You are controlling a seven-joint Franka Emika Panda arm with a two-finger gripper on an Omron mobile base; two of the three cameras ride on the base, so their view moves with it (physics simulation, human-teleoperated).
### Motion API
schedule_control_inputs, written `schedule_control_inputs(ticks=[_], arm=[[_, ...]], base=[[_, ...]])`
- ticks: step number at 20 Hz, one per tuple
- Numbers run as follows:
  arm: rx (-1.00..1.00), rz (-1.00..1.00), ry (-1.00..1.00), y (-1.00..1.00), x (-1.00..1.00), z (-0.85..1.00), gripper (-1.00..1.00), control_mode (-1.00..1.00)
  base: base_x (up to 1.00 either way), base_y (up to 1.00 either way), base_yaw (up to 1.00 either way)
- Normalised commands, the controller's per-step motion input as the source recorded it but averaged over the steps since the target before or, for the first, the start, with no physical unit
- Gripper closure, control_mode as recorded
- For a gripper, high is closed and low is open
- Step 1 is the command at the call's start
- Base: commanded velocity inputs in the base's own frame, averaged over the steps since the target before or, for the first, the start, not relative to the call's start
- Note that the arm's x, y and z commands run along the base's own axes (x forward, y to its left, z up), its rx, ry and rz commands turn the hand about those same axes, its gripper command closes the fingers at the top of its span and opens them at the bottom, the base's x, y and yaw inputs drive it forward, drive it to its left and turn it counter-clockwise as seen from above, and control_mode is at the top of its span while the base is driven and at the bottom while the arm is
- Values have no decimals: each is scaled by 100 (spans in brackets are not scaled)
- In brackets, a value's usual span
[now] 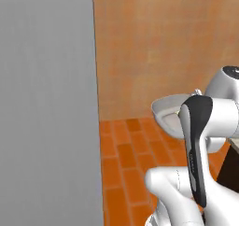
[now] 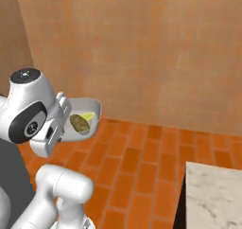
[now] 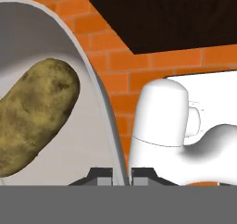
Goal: Take the meat container that has the shrimp and place it on the second highest rack of the freezer. Then take the vegetable container that has the lemon wedge and potato and place it on the highest rack of the freezer.
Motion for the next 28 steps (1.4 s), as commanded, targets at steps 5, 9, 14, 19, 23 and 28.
schedule_control_inputs(ticks=[5, 9, 14, 19, 23, 28], arm=[[0, 0, 0, 0, 0, 0, 100, 100], [0, 0, 0, 0, 0, 0, 100, 100], [0, 0, 0, 0, 0, 0, 100, 100], [0, 0, 0, 0, 0, 0, 100, 100], [0, 0, 0, 0, 0, 0, 100, 100], [0, 0, 0, 0, 0, 0, 100, 100]], base=[[47, -23, 51], [0, -9, 86], [0, -16, 86], [0, -21, 85], [0, -27, 82], [1, -30, 80]])
